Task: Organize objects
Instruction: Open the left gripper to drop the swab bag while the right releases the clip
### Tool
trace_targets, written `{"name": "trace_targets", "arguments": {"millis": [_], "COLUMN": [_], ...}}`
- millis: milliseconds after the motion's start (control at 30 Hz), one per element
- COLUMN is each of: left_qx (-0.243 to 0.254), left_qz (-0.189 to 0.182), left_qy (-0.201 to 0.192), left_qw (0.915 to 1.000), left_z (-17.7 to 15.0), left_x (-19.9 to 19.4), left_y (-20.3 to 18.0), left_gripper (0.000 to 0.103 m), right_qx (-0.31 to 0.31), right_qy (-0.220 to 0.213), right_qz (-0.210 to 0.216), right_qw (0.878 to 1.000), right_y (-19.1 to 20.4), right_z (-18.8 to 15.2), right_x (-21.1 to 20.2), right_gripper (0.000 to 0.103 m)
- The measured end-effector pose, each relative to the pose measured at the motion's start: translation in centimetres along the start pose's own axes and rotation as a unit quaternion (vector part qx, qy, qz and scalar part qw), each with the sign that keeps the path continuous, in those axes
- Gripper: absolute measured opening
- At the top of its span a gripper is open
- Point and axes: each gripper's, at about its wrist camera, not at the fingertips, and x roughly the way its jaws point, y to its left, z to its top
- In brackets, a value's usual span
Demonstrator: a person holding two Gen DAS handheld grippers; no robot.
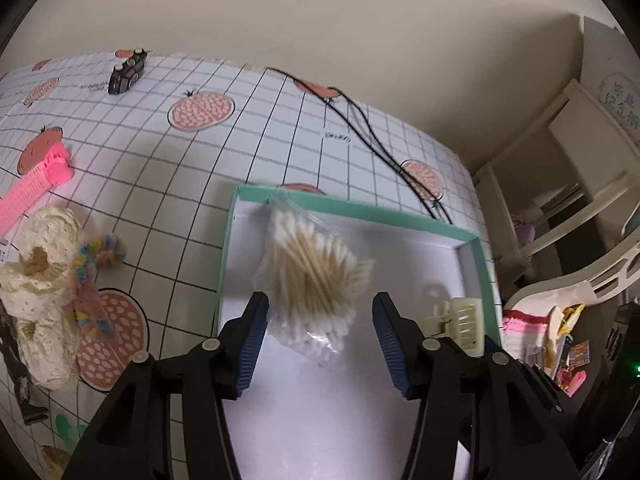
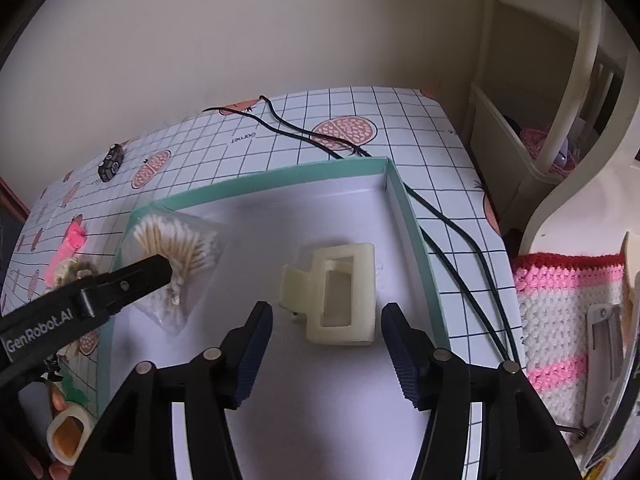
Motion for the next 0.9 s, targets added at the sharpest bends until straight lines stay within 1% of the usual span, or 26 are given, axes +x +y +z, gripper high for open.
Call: {"name": "trace_targets", "arguments": {"millis": [200,333,400,433,500,567,600,633,700,767,833,900], "left_qx": [0.010,0.012,0.009,0.007,0.003,0.004,0.005,0.004,-0.003,-0.010,-0.015,-0.020], "left_qz": [-0.005,0.000,0.002,0.004,0.008,0.012,0.014,0.016,0.024,0.026,0.032,0.040], "left_qy": [-0.019,-0.029,-0.029,-0.029,-0.032,-0.035,-0.037,-0.039,-0.045,-0.042,-0.041,-0.044], "left_qw": [0.9997,0.9995,0.9995,0.9995,0.9995,0.9993,0.9992,0.9991,0.9987,0.9987,0.9985,0.9980], "left_z": [0.3,0.0,-0.1,-0.1,-0.4,-0.7,-0.8,-0.9,-1.3,-1.7,-2.1,-2.4], "left_x": [-2.4,-3.9,-4.5,-4.7,-5.4,-6.1,-6.3,-6.6,-7.3,-7.5,-7.7,-8.0], "left_y": [-0.6,-0.6,-0.3,-0.2,0.3,0.7,0.9,1.1,1.9,2.8,3.5,4.3], "left_gripper": [0.056,0.067,0.068,0.068,0.068,0.069,0.071,0.075,0.078,0.079,0.084,0.085], "right_qx": [0.000,0.000,0.004,0.006,0.008,0.012,0.015,0.017,0.020,0.020,0.018,0.016], "right_qy": [-0.007,-0.013,-0.015,-0.016,-0.015,-0.015,-0.015,-0.015,-0.016,-0.015,-0.014,-0.013], "right_qz": [-0.004,-0.007,-0.006,-0.007,-0.010,-0.013,-0.013,-0.014,-0.015,-0.015,-0.016,-0.019], "right_qw": [1.000,1.000,1.000,1.000,1.000,1.000,1.000,1.000,1.000,1.000,1.000,1.000], "right_y": [0.2,0.4,0.5,0.5,0.5,0.5,0.6,0.6,0.7,0.9,1.2,1.4], "right_z": [0.3,0.2,0.1,0.1,-0.1,-0.4,-0.6,-0.7,-1.0,-1.3,-1.6,-1.7], "right_x": [-1.8,-3.1,-3.6,-3.9,-4.2,-4.5,-4.7,-4.9,-5.1,-5.2,-5.3,-5.4], "right_gripper": [0.062,0.062,0.065,0.069,0.071,0.075,0.076,0.078,0.079,0.083,0.085,0.087]}}
